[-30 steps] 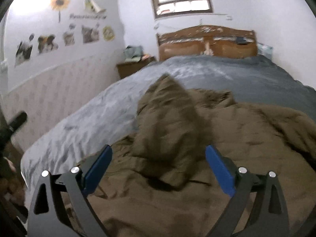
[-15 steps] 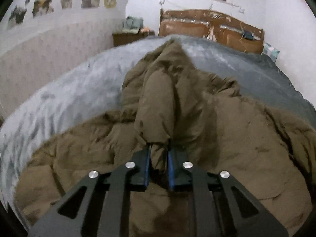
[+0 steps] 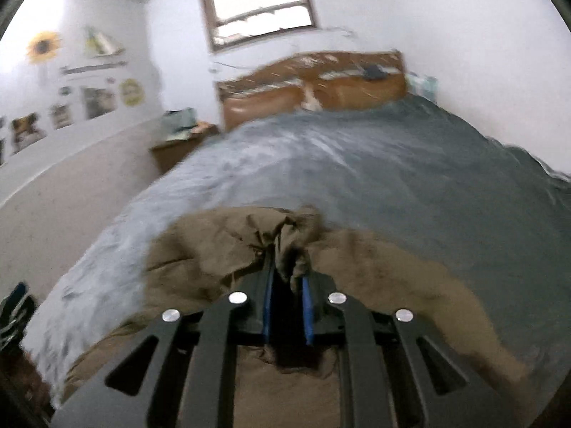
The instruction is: Fold large clothes
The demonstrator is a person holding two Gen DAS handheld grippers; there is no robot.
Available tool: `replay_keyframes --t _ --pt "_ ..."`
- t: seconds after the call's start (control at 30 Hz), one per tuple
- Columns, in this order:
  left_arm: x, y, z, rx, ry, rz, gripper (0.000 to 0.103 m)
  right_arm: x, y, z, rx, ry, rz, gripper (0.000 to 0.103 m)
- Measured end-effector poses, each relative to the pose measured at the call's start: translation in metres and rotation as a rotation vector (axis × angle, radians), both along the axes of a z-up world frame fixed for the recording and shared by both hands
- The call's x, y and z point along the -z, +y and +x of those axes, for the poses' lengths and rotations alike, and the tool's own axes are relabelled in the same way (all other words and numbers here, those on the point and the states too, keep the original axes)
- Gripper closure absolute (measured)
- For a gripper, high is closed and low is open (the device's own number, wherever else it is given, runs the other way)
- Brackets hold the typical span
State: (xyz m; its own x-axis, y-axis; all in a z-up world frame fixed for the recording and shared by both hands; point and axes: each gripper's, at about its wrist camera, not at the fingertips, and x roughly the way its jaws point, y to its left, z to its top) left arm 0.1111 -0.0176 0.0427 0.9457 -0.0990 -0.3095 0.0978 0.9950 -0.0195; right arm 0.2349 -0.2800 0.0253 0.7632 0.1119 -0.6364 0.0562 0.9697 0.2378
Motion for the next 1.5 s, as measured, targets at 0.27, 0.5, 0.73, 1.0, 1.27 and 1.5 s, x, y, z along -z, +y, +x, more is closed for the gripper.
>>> replay_keyframes --t 0.27,0.5,0.73,1.0,1.27,1.5 --pt "0.013 -0.045 0.092 0.05 0.115 -0.006 0.003 0.052 -0.056 0.047 0.187 0.05 -0.165 0.017" --pt "0.046 -0.074 0.164 0.034 0.194 -0.009 0.003 0.082 -0.041 0.065 0.02 0.054 -0.109 0.011" --pt "0.087 -0.088 0.193 -0.021 0.252 0.047 0.003 0.145 -0.028 0.124 -0.038 0.222 -0.105 0.014" --pt "0.144 -0.08 0.241 -0.141 0.461 0.12 0.003 0.167 -0.026 0.131 -0.092 0.284 -0.049 0.098" --pt "0.14 -0.072 0.256 -0.183 0.382 0.283 0.004 0.133 -0.027 0.068 -0.027 0.257 -0.14 0.099" --pt "0.106 -0.049 0.222 -0.071 0.307 0.065 0.007 0.143 -0.043 0.064 -0.029 0.283 -0.074 0.043"
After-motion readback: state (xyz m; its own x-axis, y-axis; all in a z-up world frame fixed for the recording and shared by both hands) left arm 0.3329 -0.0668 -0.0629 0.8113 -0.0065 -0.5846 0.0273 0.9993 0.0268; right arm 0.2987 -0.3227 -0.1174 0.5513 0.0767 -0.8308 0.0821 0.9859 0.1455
